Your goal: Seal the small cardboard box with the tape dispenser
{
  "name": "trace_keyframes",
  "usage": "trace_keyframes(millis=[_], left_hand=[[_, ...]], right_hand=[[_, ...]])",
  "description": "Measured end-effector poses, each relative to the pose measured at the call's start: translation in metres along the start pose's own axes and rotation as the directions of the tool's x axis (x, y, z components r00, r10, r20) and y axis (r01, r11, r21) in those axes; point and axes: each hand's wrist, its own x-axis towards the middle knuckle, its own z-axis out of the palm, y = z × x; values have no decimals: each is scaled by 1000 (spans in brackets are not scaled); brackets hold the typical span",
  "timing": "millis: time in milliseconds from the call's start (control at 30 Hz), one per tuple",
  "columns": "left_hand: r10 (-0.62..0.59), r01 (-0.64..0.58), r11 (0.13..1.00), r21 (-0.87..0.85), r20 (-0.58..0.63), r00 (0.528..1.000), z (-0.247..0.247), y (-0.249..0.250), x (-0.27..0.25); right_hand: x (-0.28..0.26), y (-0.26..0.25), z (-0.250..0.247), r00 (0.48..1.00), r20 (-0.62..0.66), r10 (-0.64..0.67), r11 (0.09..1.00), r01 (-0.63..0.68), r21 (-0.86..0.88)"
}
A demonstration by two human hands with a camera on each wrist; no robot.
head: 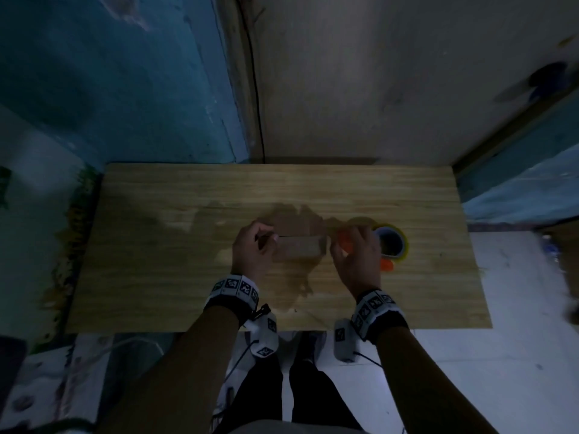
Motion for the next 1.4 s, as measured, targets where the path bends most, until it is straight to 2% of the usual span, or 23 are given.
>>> trace_keyframes(millis=[67,133,233,367,467,633,733,900,1000,1067,1233,1333,1400], left_hand=[[-13,13,1000,-5,-3,1000,0,-1,0],[-21,21,1000,-4,-5,1000,1,-1,-1],[-40,40,999,-2,-7,999,3,0,-1],[-58,58,998,-6,-6,998,3,0,0],[-66,66,998,-9,-10,998,2,1,-2],[-79,78,997,-26,-28,997,2,5,-3],[-71,70,997,-31,-31,997,2,7,-4],[-98,96,994,-41,-33,995,3,8,-4],[-121,119,991,-69,-41,992,2,10,-5],[-139,135,987,-84,-50,989,1,12,-5],[-140,138,989,-48,-27,990,-2,14,-5],[-172,171,981,-87,4,985,-4,12,-4],[-207,210,970,-123,37,978,-4,7,-2]], right_hand=[[1,14,-9,994,-16,110,985,-112,-128],[2,27,-14,977,-29,212,966,-214,-146],[2,38,-23,935,73,348,931,-335,-141],[1,39,-31,885,217,413,910,-408,-70],[1,37,-31,881,233,412,911,-405,-77],[0,45,-29,917,209,341,935,-307,-178],[7,41,-34,931,176,320,944,-296,-149],[36,21,-49,925,180,333,922,-360,145],[54,-2,-65,959,166,229,918,-270,290],[63,-19,-77,964,210,162,912,-228,341],[78,-61,-85,935,354,22,939,-141,314],[81,-78,-77,863,500,-67,972,-57,228],[82,-87,-70,827,553,-101,987,15,158]])
